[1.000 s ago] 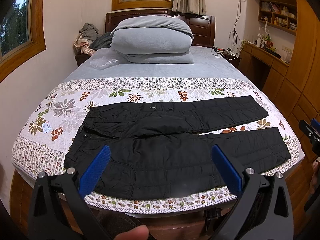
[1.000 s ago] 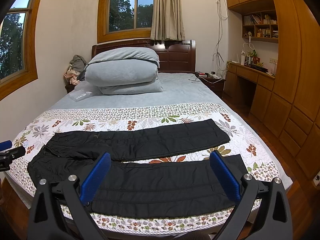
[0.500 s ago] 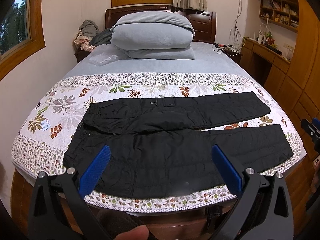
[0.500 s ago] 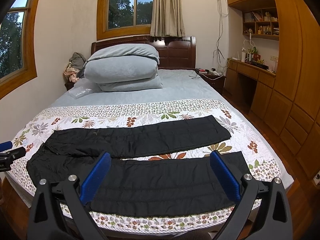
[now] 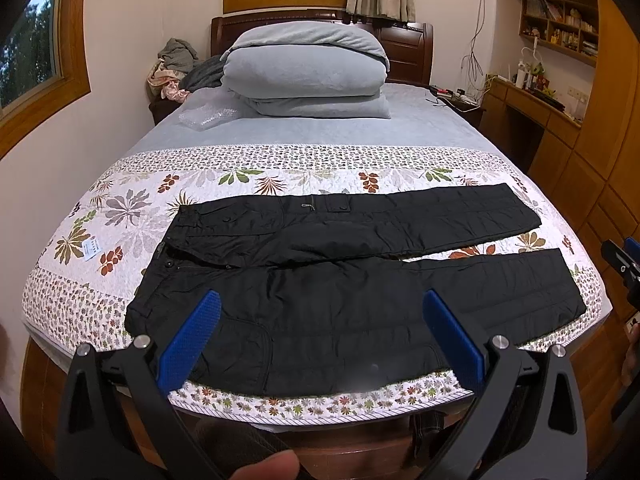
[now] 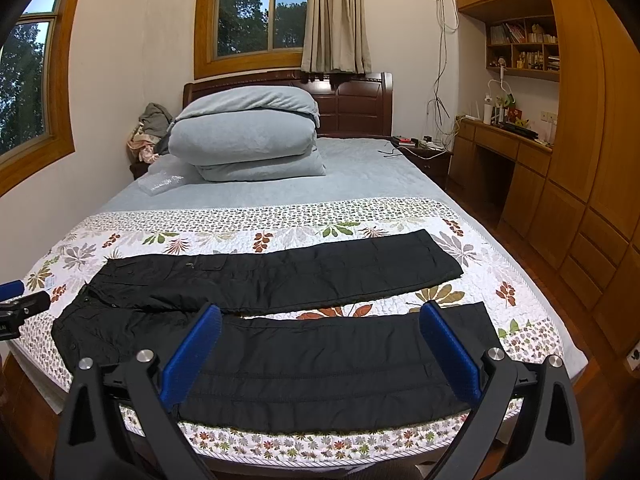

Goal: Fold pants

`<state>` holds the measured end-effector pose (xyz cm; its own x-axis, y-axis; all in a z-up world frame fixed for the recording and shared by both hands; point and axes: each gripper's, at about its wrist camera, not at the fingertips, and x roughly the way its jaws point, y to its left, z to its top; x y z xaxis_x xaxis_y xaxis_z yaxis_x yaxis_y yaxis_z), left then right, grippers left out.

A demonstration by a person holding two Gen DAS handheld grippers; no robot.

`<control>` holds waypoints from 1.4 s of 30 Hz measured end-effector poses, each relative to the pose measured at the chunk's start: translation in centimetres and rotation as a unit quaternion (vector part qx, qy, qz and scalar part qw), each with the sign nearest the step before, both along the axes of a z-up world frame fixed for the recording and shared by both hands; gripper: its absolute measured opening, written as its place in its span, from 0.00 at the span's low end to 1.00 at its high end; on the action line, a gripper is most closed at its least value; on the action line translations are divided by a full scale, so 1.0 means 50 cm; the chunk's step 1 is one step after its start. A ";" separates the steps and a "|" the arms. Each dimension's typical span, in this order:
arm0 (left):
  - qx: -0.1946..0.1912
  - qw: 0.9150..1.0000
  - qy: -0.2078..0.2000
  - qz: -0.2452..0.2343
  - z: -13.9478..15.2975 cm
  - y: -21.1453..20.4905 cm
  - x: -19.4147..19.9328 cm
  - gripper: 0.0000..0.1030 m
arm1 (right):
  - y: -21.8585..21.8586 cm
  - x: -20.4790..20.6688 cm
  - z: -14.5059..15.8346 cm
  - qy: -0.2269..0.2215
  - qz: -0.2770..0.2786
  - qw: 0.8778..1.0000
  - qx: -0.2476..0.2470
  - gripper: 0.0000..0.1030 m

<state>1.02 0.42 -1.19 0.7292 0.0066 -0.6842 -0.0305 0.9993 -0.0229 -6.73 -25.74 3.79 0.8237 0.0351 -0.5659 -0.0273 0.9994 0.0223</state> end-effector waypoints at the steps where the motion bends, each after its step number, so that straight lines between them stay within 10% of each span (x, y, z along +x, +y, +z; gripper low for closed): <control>1: 0.000 1.000 0.000 0.000 -0.001 0.000 0.001 0.98 | 0.000 0.000 -0.001 0.000 0.000 1.000 0.000 0.97; 21: 0.005 0.998 0.061 0.014 -0.069 0.113 0.135 0.98 | -0.123 0.155 0.010 0.018 0.017 0.999 0.033 0.97; 31: -0.044 0.987 0.147 0.043 -0.177 0.246 0.335 0.98 | -0.271 0.493 -0.111 0.192 0.019 0.981 0.029 0.97; 42: -0.098 0.951 0.286 0.065 -0.348 0.416 0.562 0.98 | -0.437 0.826 -0.323 0.344 0.018 0.937 0.066 0.97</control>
